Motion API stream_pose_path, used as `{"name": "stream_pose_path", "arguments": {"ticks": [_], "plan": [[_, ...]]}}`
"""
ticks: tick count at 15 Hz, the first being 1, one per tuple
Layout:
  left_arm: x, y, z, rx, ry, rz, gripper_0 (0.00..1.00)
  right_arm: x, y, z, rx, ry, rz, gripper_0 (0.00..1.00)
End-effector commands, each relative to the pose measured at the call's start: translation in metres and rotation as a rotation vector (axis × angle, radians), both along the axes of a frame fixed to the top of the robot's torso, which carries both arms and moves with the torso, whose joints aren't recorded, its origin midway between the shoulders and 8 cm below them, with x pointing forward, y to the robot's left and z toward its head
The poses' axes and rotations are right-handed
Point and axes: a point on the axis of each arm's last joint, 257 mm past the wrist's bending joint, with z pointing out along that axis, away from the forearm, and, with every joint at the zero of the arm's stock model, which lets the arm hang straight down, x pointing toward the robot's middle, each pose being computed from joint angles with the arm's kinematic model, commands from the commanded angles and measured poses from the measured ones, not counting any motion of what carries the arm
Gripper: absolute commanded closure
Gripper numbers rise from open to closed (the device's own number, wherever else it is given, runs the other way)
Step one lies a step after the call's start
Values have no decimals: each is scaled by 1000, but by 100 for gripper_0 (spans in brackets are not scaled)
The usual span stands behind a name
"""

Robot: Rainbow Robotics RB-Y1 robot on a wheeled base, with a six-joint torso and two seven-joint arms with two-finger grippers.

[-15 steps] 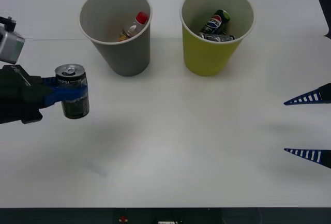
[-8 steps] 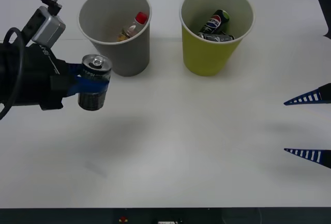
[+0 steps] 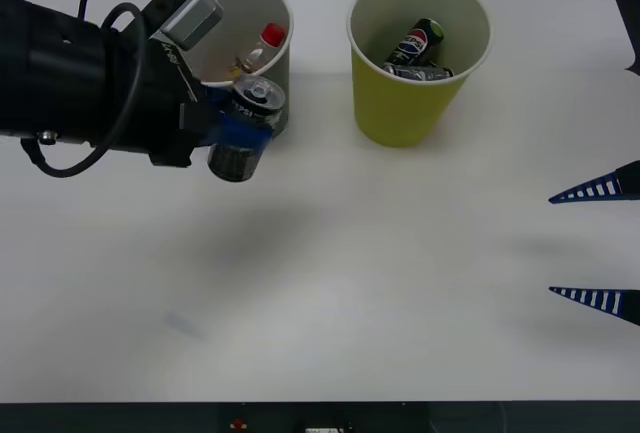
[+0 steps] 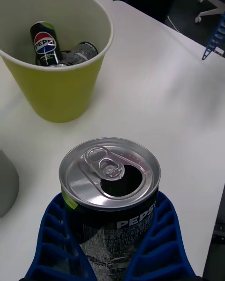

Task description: Put the can into the green bin and the plastic bottle into the gray bin

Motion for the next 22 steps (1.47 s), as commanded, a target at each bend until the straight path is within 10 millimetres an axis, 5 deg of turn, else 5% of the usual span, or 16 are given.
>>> {"name": "stream_pose_path", "arguments": {"ticks": [1, 8, 13, 18, 21, 22], "plan": [[24, -28, 14, -16, -30, 40, 100, 0, 0, 0, 0, 0, 0, 0], [100, -93, 58, -67, 5, 78, 100, 0, 0, 0, 0, 0, 0, 0], [151, -140, 65, -21, -44, 141, 100, 0, 0, 0, 0, 0, 0, 0], [177, -183, 66, -50, -14, 178, 100, 0, 0, 0, 0, 0, 0, 0], [182, -192, 62, -47, -9, 189, 100, 0, 0, 0, 0, 0, 0, 0], [182, -192, 61, -43, -10, 189, 82, 0, 0, 0, 0, 0, 0, 0]]}}
